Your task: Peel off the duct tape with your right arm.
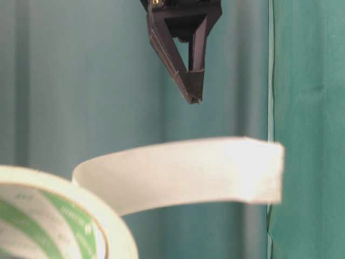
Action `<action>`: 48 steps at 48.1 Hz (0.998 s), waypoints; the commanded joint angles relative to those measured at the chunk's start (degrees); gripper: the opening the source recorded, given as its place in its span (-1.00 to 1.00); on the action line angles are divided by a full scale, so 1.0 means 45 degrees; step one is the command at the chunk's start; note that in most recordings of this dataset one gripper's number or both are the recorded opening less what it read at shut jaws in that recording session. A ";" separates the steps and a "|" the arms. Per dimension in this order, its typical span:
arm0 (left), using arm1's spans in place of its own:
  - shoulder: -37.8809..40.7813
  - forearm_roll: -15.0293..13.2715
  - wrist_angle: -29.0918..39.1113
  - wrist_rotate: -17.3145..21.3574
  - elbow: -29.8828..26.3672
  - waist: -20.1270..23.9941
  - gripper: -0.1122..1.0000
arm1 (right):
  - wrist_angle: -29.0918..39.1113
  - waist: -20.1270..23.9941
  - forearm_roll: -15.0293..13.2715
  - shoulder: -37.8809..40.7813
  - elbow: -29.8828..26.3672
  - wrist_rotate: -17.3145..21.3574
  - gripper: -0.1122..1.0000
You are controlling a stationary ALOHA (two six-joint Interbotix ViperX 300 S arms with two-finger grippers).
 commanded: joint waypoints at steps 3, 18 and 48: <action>-0.0312 -0.0020 -0.0215 0.0020 -0.0195 0.0547 -0.43 | -0.0156 0.0039 -0.0039 -0.0312 0.0020 0.0020 -0.97; -0.0488 -0.0020 -0.0059 0.0117 -0.0195 0.1914 -0.43 | -0.0156 0.0098 -0.0020 -0.0312 0.0000 0.0117 -0.59; -0.0508 0.0000 -0.0410 0.0254 -0.0254 0.2129 -0.43 | -0.0469 -0.0117 0.0391 0.0332 -0.0664 0.0176 0.47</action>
